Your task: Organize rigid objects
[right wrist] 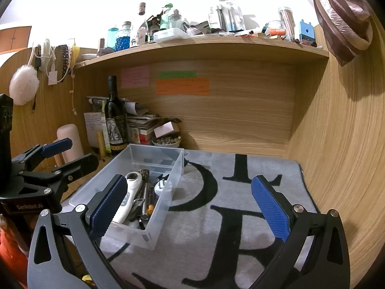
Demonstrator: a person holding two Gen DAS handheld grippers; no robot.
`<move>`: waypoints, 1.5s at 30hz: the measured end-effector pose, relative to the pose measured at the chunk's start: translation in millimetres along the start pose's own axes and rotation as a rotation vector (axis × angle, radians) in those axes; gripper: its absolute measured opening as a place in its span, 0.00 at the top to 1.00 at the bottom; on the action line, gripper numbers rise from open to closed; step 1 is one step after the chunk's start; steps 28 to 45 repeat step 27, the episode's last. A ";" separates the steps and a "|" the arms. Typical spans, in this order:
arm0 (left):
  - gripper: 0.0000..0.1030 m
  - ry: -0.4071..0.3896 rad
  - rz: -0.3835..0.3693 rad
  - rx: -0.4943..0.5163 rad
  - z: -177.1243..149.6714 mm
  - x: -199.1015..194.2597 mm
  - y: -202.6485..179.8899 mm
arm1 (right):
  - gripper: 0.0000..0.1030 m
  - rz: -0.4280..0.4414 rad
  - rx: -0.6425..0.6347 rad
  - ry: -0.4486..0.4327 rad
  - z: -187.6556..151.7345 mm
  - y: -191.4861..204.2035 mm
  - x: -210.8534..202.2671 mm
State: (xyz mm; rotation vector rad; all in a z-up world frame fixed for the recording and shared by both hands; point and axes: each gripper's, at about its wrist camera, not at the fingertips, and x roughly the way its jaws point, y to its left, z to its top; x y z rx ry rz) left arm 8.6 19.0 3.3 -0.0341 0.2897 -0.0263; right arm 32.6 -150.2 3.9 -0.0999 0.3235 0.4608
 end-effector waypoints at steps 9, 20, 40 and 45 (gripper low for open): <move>0.00 0.006 -0.005 -0.008 -0.2 1.0 0.7 | 0.00 -0.002 0.000 0.007 -0.1 3.9 0.6; 0.01 0.016 -0.031 -0.006 -1.8 1.4 0.0 | 0.00 -0.011 0.014 0.015 -2.6 5.8 1.1; 0.01 0.028 -0.047 -0.016 -3.3 4.4 1.6 | 0.00 -0.010 0.025 0.025 -3.1 7.7 3.9; 0.01 0.028 -0.047 -0.016 -3.3 4.4 1.6 | 0.00 -0.010 0.025 0.025 -3.1 7.7 3.9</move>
